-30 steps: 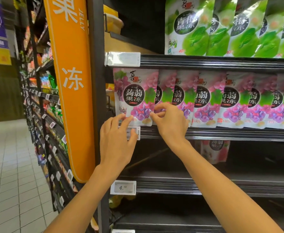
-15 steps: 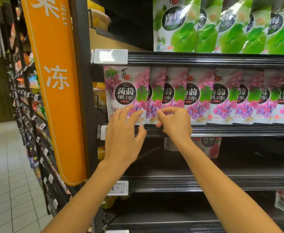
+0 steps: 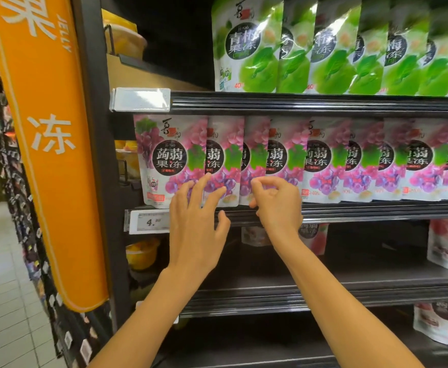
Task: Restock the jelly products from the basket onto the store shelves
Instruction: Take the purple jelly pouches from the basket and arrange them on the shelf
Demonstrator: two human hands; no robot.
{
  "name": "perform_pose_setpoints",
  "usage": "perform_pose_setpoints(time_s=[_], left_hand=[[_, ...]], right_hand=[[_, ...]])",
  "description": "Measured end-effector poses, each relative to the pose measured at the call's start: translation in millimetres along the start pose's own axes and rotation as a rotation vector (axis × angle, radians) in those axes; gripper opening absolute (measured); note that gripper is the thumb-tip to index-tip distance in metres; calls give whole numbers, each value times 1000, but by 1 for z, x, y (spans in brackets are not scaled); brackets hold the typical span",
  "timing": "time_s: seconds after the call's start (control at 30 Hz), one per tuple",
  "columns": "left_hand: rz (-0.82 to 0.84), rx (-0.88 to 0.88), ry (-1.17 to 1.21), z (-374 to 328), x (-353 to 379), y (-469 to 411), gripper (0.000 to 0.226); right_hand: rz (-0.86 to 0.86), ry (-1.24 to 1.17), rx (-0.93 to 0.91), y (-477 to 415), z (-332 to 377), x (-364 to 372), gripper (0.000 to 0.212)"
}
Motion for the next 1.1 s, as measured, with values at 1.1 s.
perform_pose_setpoints(time_s=[1.1], left_hand=[[-32, 54, -29, -105, 71, -6, 43]], right_hand=[[100, -73, 52, -53, -54, -81, 11]])
Point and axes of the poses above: each hand's wrist, its own y-axis away from the middle knuckle, its own x-axis out of the palm, z = x × y, the point moved 10 cm from there along -y, towards the middle knuckle, and after that the axes turned 7 degrees about x, right-handed, at the moved point
